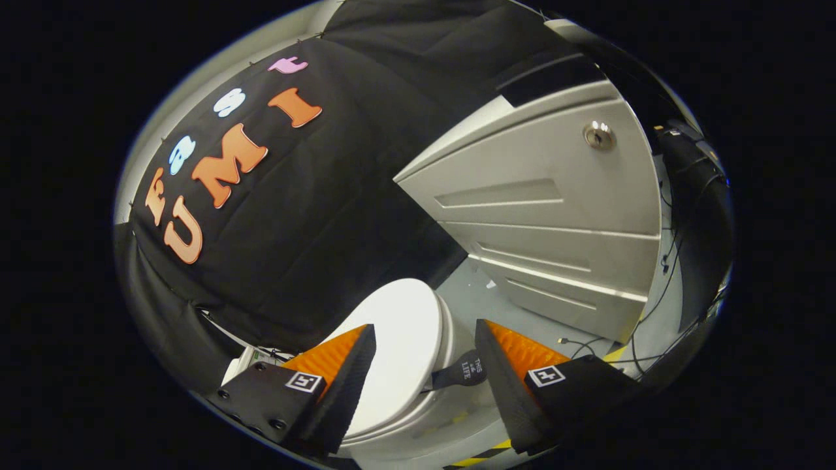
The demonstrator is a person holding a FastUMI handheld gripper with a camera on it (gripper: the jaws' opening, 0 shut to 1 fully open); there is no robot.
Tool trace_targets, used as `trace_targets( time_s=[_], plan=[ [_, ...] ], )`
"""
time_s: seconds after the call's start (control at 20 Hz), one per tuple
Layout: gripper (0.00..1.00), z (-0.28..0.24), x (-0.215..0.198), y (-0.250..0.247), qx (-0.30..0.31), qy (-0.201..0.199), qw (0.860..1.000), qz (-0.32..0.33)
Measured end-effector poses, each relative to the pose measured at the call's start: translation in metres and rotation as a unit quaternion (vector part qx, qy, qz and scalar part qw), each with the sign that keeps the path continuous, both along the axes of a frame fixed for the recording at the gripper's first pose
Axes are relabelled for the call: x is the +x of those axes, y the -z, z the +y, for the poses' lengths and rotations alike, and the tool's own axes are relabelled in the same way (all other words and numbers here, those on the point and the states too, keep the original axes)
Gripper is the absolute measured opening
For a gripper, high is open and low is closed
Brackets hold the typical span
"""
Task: Open the toilet lid.
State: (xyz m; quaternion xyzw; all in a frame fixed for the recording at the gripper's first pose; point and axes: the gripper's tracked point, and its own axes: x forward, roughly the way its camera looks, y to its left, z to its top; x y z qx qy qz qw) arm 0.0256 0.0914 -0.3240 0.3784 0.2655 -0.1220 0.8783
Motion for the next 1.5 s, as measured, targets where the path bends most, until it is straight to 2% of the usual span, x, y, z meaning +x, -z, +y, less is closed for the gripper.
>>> trace_targets(
  time_s=[0.2, 0.55, 0.65, 0.75, 0.8, 0.85, 0.9, 1.0, 1.05, 1.15, 1.3, 1.5],
  plan=[
    [0.99, -0.004, -0.011, 0.039, 0.032, 0.038, 0.997, 0.067],
    [0.97, -0.003, 0.004, 0.066, 0.079, 0.039, 0.994, 0.071],
    [0.9, -0.005, 0.015, 0.065, 0.099, 0.048, 0.993, 0.046],
    [0.83, -0.005, 0.022, 0.063, 0.104, 0.039, 0.993, 0.031],
    [0.71, -0.007, 0.023, 0.064, 0.102, 0.037, 0.994, 0.027],
    [0.68, -0.012, 0.02, 0.064, 0.101, 0.041, 0.994, 0.029],
    [0.56, -0.016, 0.016, 0.074, 0.1, 0.044, 0.993, 0.047],
    [0.3, -0.014, 0.018, 0.069, 0.158, 0.049, 0.986, 0.026],
    [0.23, -0.016, 0.019, 0.065, 0.184, 0.053, 0.981, 0.014],
    [0.1, -0.017, 0.019, 0.061, 0.189, 0.051, 0.981, 0.0],
    [0.08, -0.017, 0.021, 0.062, 0.168, 0.05, 0.985, -0.005],
    [0.08, -0.018, 0.019, 0.064, 0.173, 0.062, 0.983, 0.0]
  ],
)
